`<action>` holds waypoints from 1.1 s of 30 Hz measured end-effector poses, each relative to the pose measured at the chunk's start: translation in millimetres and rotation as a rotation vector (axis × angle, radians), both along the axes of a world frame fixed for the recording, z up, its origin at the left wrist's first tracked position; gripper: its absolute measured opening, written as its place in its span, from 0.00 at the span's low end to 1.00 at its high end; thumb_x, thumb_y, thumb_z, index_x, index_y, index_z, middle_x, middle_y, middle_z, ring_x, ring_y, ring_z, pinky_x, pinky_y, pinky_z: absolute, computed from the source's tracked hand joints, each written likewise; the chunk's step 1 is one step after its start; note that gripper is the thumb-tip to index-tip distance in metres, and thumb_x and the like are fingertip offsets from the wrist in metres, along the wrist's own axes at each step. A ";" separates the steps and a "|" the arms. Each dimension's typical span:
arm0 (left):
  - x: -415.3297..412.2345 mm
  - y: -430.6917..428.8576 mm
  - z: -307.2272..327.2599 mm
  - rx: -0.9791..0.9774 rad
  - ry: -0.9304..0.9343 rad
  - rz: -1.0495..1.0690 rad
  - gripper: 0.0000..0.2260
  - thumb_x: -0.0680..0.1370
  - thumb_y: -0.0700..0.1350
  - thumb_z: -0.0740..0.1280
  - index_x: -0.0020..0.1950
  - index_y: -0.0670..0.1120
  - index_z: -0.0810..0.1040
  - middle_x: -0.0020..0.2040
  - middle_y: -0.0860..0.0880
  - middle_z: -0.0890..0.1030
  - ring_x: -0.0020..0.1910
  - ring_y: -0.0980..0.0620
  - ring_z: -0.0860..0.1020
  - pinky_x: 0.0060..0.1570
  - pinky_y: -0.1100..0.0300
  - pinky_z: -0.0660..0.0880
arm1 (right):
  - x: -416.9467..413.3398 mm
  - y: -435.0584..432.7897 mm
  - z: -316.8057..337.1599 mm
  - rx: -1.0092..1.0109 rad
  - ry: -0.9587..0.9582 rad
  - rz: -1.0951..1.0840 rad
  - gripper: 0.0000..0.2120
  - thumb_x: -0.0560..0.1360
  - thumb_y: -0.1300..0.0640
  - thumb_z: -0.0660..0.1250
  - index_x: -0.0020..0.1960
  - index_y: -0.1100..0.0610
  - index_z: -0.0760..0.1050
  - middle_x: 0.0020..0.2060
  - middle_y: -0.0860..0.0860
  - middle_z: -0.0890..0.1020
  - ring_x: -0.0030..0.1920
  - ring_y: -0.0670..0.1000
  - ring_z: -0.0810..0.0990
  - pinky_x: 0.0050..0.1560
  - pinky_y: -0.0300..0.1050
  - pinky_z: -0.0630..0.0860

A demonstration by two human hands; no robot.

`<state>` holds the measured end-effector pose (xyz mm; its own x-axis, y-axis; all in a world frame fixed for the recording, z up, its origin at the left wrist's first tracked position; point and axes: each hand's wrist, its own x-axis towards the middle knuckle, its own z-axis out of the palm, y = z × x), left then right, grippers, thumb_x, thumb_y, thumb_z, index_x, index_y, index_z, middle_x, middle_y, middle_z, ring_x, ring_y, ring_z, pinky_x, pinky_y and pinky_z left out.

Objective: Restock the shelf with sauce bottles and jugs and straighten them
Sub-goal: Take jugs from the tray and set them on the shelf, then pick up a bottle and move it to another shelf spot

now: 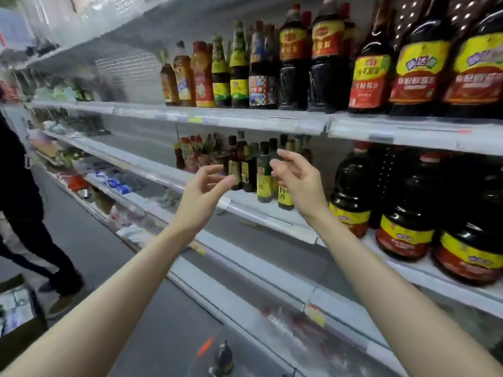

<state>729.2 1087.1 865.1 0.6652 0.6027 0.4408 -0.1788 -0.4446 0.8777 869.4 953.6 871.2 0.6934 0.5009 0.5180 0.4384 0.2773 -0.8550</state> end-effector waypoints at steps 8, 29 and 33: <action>53.9 171.5 -102.0 -0.155 0.265 -0.173 0.17 0.71 0.58 0.72 0.56 0.52 0.76 0.54 0.46 0.81 0.54 0.49 0.79 0.58 0.50 0.75 | 22.5 143.2 -115.5 -0.145 0.298 -0.200 0.16 0.76 0.54 0.69 0.62 0.56 0.74 0.46 0.46 0.81 0.47 0.45 0.80 0.50 0.35 0.74; 116.5 325.2 -556.9 -0.611 0.961 -0.168 0.07 0.77 0.46 0.69 0.54 0.46 0.77 0.48 0.46 0.81 0.48 0.48 0.79 0.44 0.59 0.74 | 36.7 282.5 -579.3 -0.644 0.923 -0.340 0.07 0.74 0.56 0.71 0.52 0.55 0.78 0.41 0.46 0.83 0.41 0.38 0.80 0.46 0.32 0.73; 104.8 337.8 -645.0 -0.656 1.054 -0.169 0.11 0.77 0.45 0.68 0.56 0.41 0.77 0.41 0.48 0.80 0.41 0.53 0.77 0.40 0.62 0.72 | 15.6 299.7 -666.9 -0.698 1.037 -0.396 0.06 0.73 0.54 0.72 0.48 0.49 0.77 0.41 0.48 0.83 0.43 0.46 0.81 0.46 0.34 0.74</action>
